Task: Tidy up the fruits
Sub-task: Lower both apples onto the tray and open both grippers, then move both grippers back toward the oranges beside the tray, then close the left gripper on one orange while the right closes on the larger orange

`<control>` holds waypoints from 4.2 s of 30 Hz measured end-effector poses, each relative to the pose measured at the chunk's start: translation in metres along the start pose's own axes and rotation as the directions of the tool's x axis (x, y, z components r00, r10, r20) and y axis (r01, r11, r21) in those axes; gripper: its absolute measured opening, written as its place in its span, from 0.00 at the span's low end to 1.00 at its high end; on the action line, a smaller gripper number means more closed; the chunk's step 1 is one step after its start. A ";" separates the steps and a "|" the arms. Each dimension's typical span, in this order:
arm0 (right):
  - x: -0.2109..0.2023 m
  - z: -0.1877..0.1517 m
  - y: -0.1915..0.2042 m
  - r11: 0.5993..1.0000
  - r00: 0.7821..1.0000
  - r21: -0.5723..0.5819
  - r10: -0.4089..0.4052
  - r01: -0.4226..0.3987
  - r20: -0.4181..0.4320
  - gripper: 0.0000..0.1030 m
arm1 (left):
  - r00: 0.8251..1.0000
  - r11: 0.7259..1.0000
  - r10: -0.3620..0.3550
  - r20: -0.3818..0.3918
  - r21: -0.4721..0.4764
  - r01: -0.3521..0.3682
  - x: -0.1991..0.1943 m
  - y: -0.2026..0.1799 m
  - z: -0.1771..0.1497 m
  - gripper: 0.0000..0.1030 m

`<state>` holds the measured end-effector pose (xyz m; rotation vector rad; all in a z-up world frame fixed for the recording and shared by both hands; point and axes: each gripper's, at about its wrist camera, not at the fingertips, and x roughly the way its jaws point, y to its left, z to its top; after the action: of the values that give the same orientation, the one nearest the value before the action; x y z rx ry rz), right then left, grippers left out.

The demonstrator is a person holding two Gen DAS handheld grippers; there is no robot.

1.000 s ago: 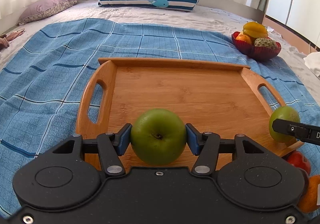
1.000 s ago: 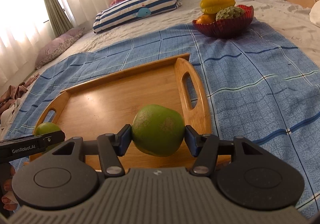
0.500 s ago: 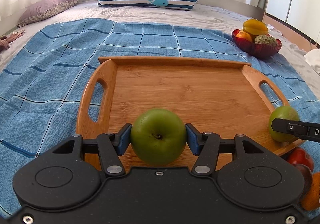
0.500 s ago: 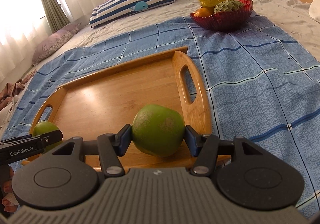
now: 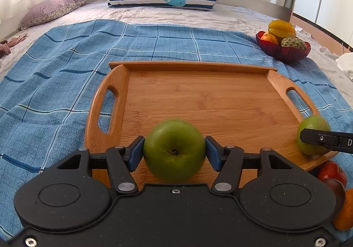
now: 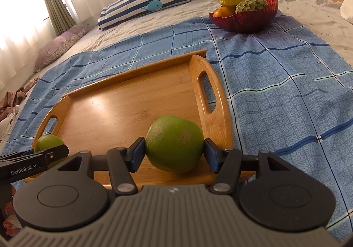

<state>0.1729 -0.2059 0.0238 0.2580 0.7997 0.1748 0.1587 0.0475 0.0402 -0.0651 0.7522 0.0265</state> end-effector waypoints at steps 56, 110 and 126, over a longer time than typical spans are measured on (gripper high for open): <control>-0.107 -0.117 -0.015 0.976 0.936 -0.088 -0.162 0.198 0.311 0.87 | 0.978 0.972 -0.172 0.121 0.185 0.148 -0.094 -0.068 -0.087 0.92; -0.101 -0.156 -0.008 0.966 0.939 -0.150 -0.155 0.209 0.308 0.79 | 0.963 0.933 -0.269 0.006 0.251 0.259 -0.086 -0.105 -0.110 0.67; -0.096 -0.151 -0.008 0.962 0.941 -0.161 -0.165 0.219 0.294 0.80 | 0.964 0.935 -0.266 0.005 0.245 0.256 -0.083 -0.103 -0.110 0.67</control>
<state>-0.0023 -0.2134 -0.0142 0.0187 0.5194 0.0275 0.0279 -0.0630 0.0222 0.0687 0.6984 -0.3171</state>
